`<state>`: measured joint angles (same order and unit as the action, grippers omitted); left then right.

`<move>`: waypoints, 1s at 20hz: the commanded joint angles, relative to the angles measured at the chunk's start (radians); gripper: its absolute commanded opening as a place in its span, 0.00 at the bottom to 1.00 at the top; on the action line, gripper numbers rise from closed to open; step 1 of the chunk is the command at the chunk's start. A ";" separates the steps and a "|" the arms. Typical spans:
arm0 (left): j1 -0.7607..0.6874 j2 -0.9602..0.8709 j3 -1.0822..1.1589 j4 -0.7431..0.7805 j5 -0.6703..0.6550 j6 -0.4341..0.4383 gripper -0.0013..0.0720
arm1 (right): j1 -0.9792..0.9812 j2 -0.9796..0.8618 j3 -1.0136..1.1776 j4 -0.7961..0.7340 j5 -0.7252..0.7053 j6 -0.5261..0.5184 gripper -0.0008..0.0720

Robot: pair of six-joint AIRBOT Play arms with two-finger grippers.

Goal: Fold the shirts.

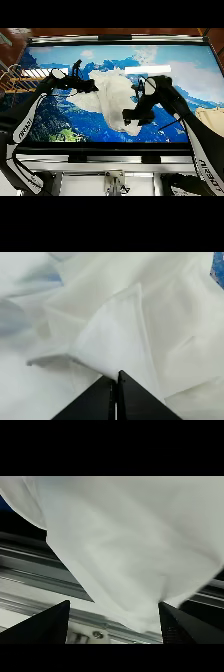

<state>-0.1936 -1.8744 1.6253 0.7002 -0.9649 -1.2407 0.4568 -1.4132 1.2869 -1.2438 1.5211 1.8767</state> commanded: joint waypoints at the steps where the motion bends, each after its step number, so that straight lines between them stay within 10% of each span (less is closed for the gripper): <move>1: 0.014 0.057 0.011 -0.001 -0.031 0.084 0.08 | 0.008 0.004 -0.168 0.168 -0.153 0.011 0.94; 10: 0.014 0.175 0.011 0.003 -0.042 0.158 0.08 | -0.144 0.216 -0.217 -0.027 -0.058 0.092 0.94; 20: 0.014 0.227 0.011 0.003 -0.042 0.156 0.08 | -0.043 -0.004 -0.431 0.359 -0.666 0.068 0.93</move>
<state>-0.1799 -1.6630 1.6352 0.7025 -1.0080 -1.0859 0.3992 -1.3411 0.8768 -1.0458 1.0298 1.9919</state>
